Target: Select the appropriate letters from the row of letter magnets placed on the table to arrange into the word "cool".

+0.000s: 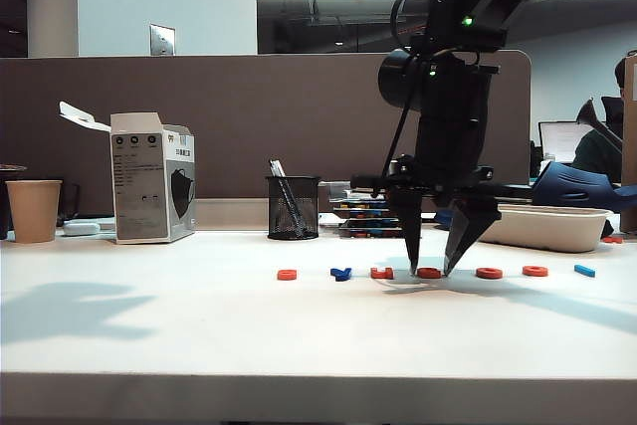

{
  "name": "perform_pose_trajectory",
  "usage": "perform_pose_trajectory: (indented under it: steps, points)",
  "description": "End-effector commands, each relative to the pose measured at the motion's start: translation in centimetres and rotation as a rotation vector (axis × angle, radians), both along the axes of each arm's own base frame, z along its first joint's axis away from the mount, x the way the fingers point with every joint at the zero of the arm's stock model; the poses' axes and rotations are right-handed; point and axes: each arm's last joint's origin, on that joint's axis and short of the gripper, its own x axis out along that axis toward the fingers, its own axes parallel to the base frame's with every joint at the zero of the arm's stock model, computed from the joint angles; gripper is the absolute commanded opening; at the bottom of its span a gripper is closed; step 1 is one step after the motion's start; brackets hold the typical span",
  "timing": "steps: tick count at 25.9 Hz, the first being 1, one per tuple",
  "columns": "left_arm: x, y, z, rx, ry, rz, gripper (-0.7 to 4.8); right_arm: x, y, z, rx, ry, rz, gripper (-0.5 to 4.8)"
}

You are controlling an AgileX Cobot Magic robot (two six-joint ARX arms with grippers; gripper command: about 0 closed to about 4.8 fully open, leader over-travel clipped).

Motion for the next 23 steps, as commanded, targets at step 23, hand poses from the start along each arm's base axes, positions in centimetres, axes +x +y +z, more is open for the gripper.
perform_pose_trajectory:
  steps: [23]
  points:
    - [-0.06, 0.08, 0.23, -0.011, -0.015, 0.000, -0.04, -0.43, -0.02, -1.26, 0.003, 0.098, 0.022, 1.44]
